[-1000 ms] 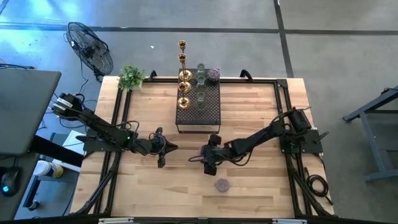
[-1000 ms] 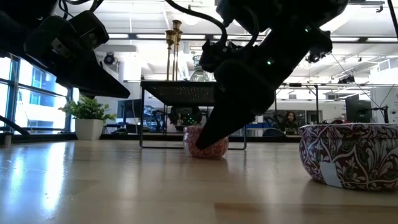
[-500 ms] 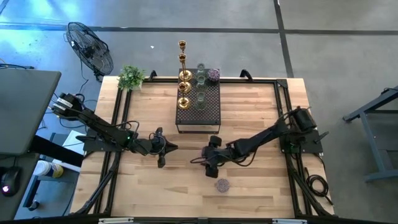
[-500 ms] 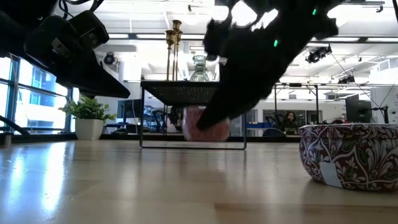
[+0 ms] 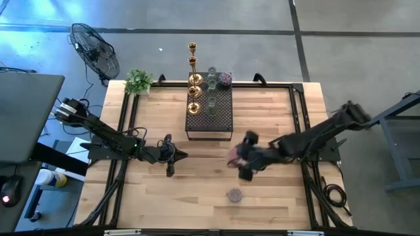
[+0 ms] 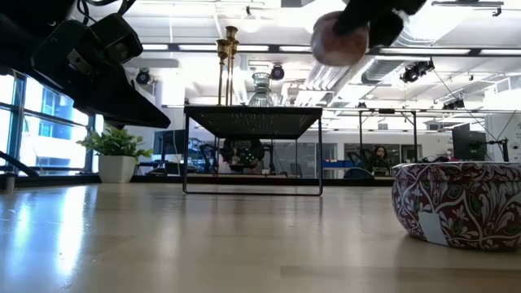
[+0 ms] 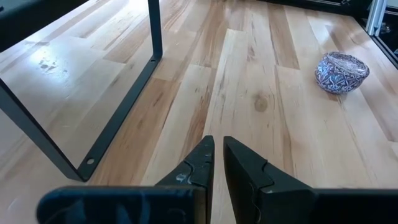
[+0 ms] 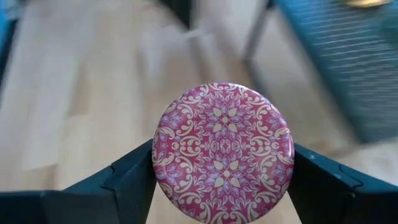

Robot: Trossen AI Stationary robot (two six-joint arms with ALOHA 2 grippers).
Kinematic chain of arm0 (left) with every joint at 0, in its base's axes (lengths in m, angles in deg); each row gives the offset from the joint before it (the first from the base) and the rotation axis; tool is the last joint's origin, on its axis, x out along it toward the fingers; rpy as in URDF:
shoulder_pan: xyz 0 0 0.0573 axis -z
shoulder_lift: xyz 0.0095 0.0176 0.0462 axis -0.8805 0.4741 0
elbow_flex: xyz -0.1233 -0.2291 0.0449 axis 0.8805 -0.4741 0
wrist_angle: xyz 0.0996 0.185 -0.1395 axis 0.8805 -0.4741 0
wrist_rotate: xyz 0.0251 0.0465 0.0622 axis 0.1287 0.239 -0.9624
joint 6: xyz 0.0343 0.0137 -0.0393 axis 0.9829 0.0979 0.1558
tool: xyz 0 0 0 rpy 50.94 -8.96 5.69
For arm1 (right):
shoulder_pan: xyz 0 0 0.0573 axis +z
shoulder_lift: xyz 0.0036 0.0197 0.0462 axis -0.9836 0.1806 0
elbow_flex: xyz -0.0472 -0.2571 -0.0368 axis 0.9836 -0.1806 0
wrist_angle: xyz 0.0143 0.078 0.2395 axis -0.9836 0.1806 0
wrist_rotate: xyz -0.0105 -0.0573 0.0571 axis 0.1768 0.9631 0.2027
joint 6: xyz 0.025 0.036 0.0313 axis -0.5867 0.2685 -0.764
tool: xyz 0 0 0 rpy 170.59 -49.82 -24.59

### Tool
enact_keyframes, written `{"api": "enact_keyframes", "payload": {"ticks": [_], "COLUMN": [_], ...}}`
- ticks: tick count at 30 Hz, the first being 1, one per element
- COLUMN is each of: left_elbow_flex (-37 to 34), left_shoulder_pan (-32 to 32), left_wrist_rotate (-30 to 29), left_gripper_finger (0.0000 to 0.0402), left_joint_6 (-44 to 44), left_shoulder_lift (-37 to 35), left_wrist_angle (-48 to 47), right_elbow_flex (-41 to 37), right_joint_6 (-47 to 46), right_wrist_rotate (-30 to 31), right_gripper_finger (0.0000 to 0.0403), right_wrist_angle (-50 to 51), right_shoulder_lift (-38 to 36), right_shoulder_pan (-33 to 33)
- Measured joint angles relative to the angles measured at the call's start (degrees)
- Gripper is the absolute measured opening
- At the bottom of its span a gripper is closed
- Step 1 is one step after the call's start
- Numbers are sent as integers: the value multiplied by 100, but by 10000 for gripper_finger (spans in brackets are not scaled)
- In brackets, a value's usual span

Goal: Pick & Place candle stick holders
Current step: Put the pink and white candle on the shelf aligned with the black and red candle

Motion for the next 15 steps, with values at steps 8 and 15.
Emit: {"api": "enact_keyframes", "payload": {"ticks": [8,15], "left_elbow_flex": [0,0], "left_shoulder_pan": [0,0], "left_wrist_rotate": [0,0], "left_gripper_finger": [33,33], "left_joint_6": [0,1], "left_shoulder_lift": [0,0], "left_wrist_angle": [35,35], "right_elbow_flex": [2,2], "right_joint_6": [1078,2110], "right_wrist_rotate": [-376,-1814], "right_gripper_finger": [287,287], "right_wrist_angle": [407,-671], "right_shoulder_lift": [-594,-104], "right_shoulder_pan": [-2189,-4133]}}
